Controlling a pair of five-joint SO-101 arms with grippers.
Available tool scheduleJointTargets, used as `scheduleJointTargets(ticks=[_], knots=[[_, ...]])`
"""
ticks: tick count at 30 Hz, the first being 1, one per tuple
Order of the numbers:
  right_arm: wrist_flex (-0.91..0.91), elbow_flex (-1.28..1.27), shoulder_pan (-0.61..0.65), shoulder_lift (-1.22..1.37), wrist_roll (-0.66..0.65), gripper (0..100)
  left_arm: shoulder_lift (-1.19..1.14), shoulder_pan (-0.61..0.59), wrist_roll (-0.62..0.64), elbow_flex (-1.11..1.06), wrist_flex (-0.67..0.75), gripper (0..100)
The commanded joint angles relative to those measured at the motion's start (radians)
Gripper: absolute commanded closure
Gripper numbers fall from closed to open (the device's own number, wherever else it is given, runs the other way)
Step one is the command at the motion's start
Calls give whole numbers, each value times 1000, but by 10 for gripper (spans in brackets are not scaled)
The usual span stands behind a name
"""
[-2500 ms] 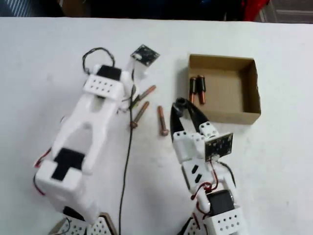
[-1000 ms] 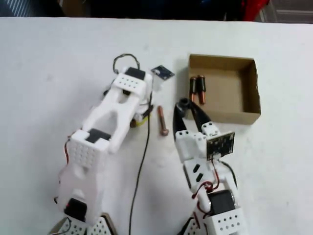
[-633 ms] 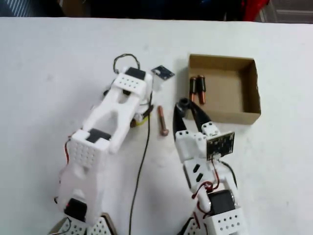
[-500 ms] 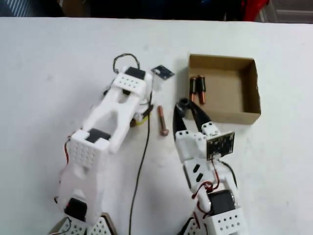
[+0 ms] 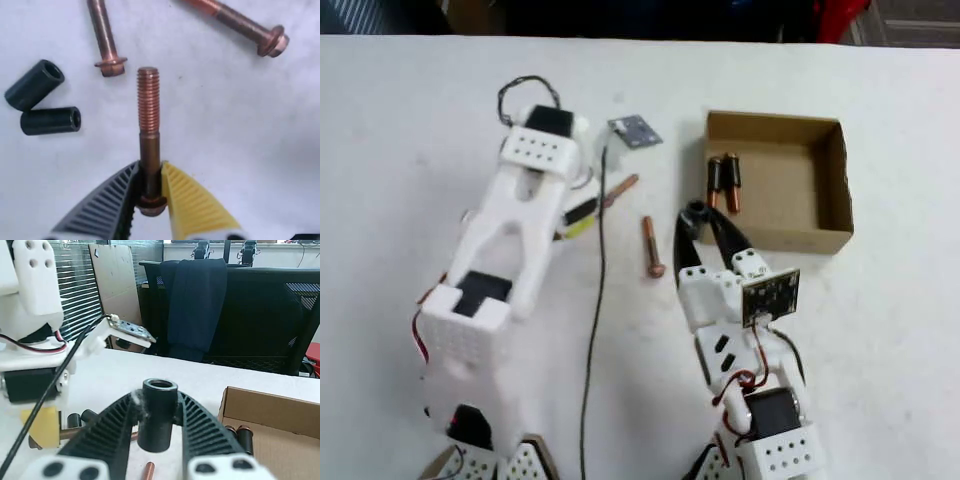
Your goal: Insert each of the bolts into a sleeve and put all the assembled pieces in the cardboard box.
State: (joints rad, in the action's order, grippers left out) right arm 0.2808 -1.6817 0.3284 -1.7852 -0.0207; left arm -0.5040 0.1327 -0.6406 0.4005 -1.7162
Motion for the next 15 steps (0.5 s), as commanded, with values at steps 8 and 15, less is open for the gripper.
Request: scheduleJointTargets(ticks=[8,15], knots=[[4,-9,-13,-15,-12,982,68,-70,-180,2,-14,980],[4,-9,-13,-15,-12,982,79,-71,-253,-219,160,980]])
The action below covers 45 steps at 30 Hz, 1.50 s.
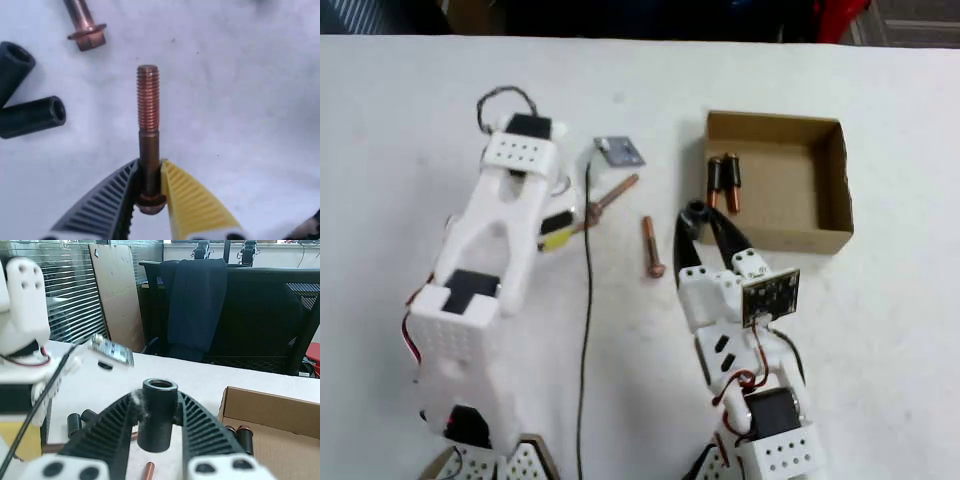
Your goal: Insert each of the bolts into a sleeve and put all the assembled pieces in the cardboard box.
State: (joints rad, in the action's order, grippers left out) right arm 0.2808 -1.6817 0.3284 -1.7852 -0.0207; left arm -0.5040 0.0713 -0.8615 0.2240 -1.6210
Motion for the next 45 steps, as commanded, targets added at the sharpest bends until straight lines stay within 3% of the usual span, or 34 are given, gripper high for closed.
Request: scheduleJointTargets(ticks=[1,9,13,20,27,39,45], knots=[[4,-9,-13,-15,-12,982,79,-8,-55,-64,78,980],[4,-9,-12,-15,-12,981,77,-8,-94,-149,163,980],[4,-9,-12,-15,-12,981,77,-8,-180,-219,242,980],[2,-9,-12,-15,-12,981,73,-10,-190,-281,325,980],[2,-9,-12,-15,-14,981,79,-10,-178,-242,279,925],[2,-9,-12,-15,-14,981,79,-10,-86,-58,103,920],[2,-9,-13,-15,-14,981,70,-10,-98,-63,98,920]])
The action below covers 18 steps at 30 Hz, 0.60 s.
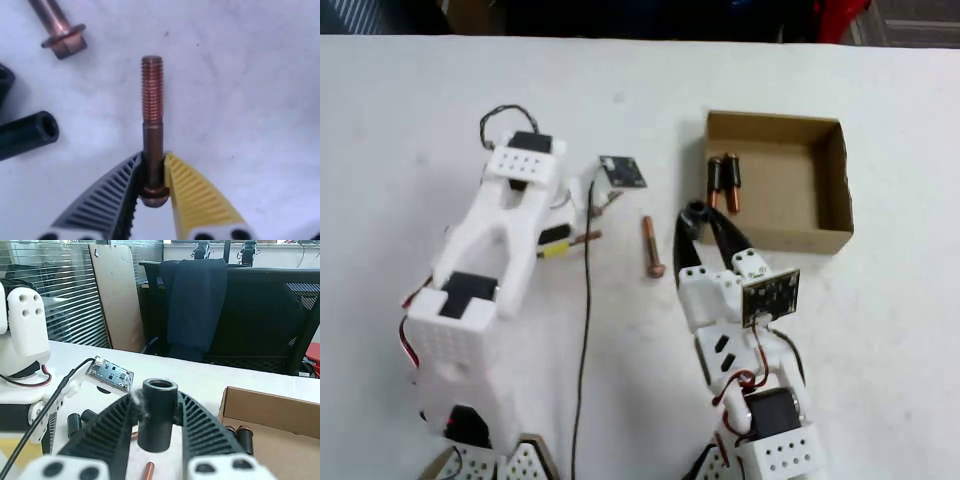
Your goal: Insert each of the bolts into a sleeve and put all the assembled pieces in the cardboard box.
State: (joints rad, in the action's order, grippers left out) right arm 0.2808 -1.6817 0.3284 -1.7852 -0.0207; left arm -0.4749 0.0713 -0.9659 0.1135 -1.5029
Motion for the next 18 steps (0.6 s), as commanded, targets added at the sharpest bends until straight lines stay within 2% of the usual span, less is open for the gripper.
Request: scheduleJointTargets(ticks=[1,6,12,18], knots=[[2,-9,-13,-15,-14,981,41,-10,-18,48,-20,920],[2,-9,-13,-15,-14,981,41,-21,-146,49,-60,920],[2,-9,-13,-15,-14,981,41,-22,-147,49,-64,917],[2,-9,-36,-15,-14,981,41,-22,-146,49,-64,797]])
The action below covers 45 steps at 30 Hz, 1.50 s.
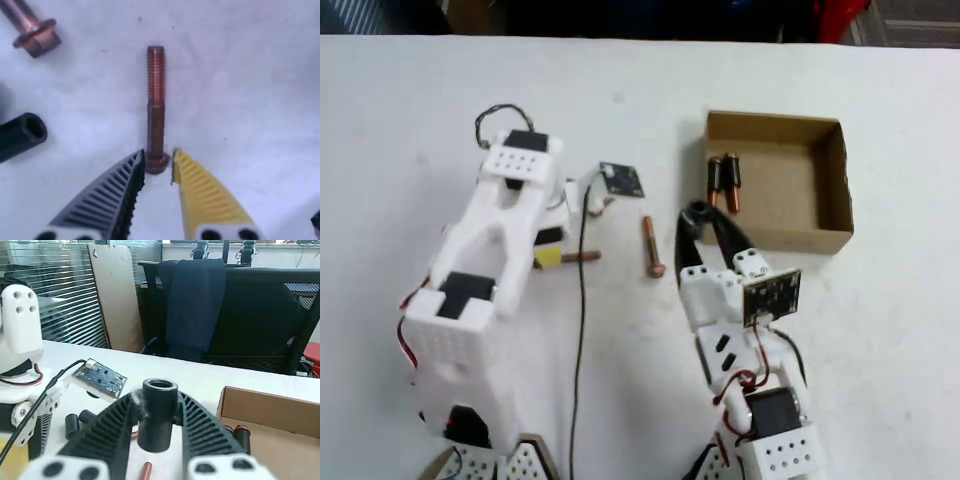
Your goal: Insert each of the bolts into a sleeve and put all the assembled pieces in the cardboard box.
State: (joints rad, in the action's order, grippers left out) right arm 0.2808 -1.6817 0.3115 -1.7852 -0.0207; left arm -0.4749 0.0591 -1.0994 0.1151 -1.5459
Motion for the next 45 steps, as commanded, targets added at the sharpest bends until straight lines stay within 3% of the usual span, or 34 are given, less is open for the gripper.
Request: scheduleJointTargets(ticks=[1,9,17,27,30,38,45], knots=[[2,-9,-21,-15,-14,981,41,-10,-12,48,-21,779],[2,-9,-21,-15,-14,981,50,-10,-8,71,-48,778],[2,-9,-21,-15,-14,981,50,-10,189,318,-215,779],[2,-9,-19,-15,-14,981,223,-10,351,408,-226,779],[2,-9,-19,-15,-14,981,286,-10,465,408,-227,779],[2,-9,-21,-15,-14,981,320,-7,928,330,-233,779],[2,-9,-16,-15,-14,981,427,-24,948,150,-227,779]])
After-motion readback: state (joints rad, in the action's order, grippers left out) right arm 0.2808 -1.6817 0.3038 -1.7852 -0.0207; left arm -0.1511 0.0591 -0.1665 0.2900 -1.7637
